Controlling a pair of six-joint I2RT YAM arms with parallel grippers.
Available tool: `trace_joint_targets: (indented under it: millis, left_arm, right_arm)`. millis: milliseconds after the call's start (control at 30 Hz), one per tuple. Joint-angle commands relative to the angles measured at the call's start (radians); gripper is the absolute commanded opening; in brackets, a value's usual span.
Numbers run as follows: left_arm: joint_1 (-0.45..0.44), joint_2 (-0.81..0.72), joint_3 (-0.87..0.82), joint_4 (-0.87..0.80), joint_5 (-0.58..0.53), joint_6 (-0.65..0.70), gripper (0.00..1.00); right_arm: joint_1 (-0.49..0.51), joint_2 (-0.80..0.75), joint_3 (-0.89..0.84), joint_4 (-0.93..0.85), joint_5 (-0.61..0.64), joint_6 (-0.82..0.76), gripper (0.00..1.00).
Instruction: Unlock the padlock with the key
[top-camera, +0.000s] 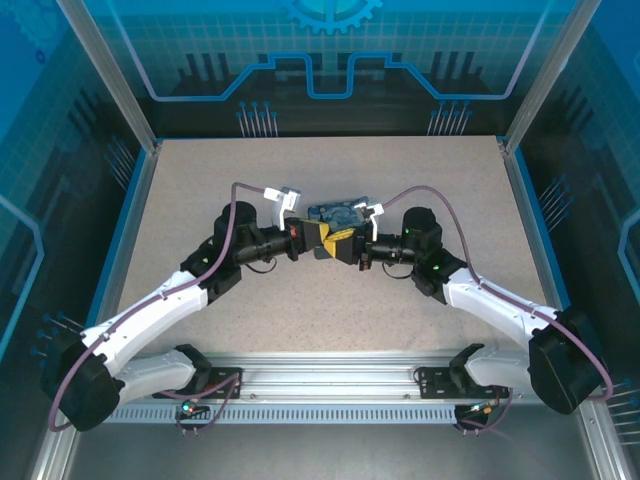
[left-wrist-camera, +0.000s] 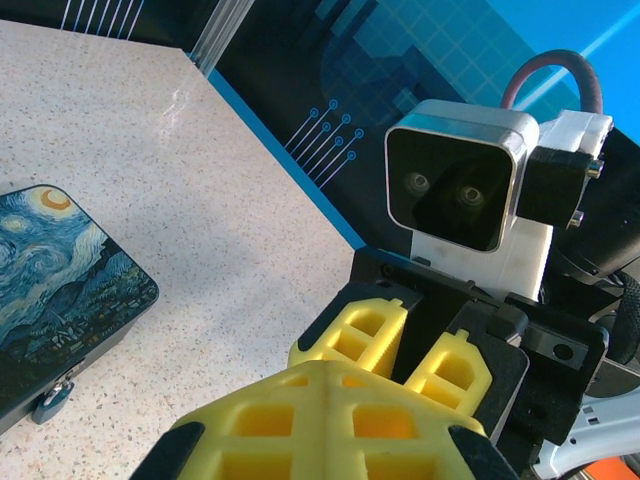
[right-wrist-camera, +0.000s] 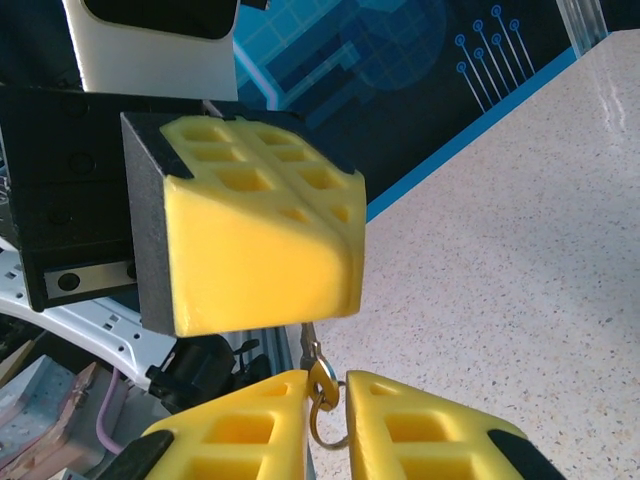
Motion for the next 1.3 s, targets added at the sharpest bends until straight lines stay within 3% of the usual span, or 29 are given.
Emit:
trace_joint_targets:
  millis: [0,1267]
  left_arm:
    - [-0.006,0.002,-0.013,0.029,0.041,-0.013,0.00]
    - [-0.007,-0.004,-0.011,0.031,0.010,-0.016,0.00]
  right_arm:
    - [0.009,0.002,0.039,0.024,0.018,0.016,0.19]
    - [0.015,0.004,-0.020,0.001,-0.004,0.039,0.21]
